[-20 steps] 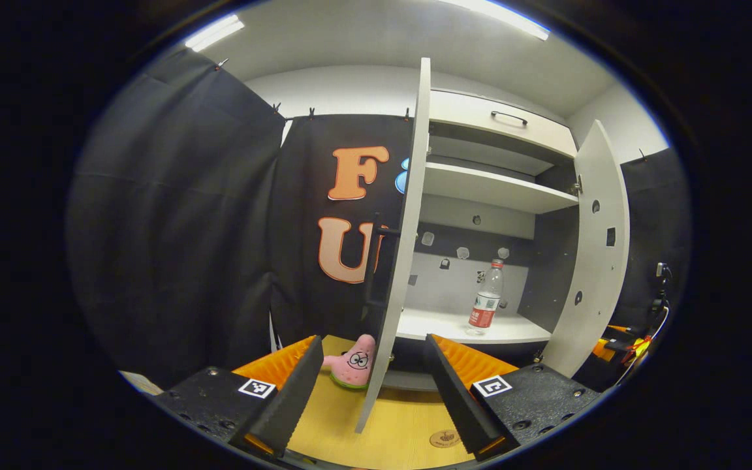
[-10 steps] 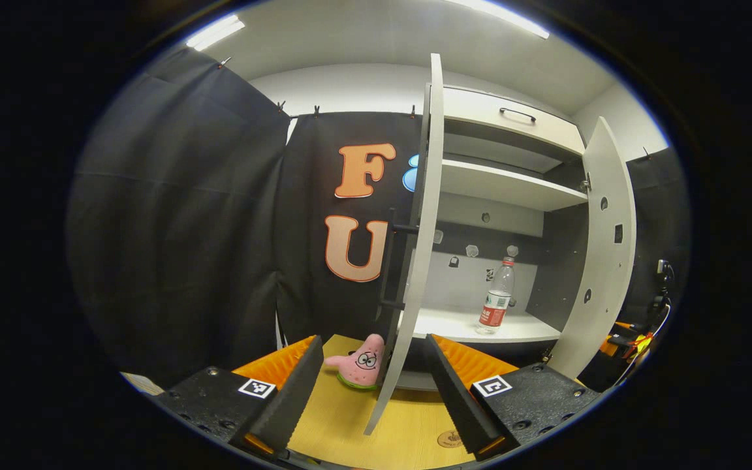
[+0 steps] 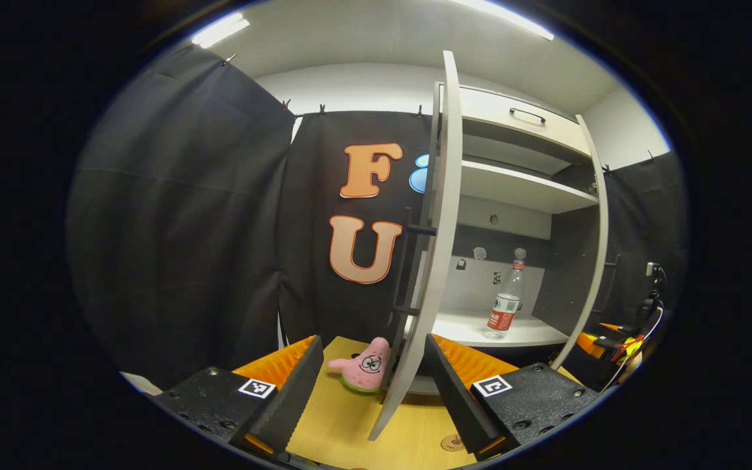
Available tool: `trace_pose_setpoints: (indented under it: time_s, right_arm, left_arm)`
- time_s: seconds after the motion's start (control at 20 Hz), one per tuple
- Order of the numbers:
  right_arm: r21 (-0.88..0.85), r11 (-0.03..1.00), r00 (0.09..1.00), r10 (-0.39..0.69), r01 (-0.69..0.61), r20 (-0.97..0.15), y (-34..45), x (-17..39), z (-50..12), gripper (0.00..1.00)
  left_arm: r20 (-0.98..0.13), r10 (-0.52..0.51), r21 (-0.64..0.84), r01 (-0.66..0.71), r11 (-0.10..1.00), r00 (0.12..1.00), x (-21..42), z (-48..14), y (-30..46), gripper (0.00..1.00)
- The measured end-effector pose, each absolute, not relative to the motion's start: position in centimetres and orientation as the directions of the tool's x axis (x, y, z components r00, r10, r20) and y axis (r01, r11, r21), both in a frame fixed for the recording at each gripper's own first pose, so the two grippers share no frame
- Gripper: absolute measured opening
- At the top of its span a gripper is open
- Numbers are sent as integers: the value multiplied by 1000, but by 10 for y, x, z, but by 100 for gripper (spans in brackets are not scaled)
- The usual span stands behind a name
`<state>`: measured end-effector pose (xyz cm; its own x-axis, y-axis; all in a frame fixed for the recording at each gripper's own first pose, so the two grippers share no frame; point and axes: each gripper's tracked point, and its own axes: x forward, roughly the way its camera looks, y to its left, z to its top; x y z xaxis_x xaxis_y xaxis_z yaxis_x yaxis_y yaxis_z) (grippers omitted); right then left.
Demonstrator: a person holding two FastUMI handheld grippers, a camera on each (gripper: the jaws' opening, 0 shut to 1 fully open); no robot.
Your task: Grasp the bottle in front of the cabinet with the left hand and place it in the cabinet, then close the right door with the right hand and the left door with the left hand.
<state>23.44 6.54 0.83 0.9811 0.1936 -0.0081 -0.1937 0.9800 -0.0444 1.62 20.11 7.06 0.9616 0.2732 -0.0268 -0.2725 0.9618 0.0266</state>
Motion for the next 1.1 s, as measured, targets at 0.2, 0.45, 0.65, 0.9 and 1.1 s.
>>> trace_pose_setpoints:
  time_s: [0.2,0.45,0.65,0.9,1.1]
  right_arm:
    - [-46,974,975,221,-221,9,80,234,17,94]
    - [-42,971,972,236,-236,-8,80,226,14,94]
    - [-51,971,972,233,-233,3,72,215,21,94]
    - [-47,971,971,237,-236,22,63,200,30,94]
    - [-47,972,972,233,-231,36,57,191,35,94]
  left_arm:
    - [-29,305,33,-305,952,952,15,70,210,95]
    - [-52,320,21,-320,947,946,19,61,217,95]
    - [-69,307,-5,-308,951,949,28,51,217,95]
    - [-91,303,-26,-306,952,949,38,40,222,96]
    - [-104,291,-19,-294,955,951,39,37,221,97]
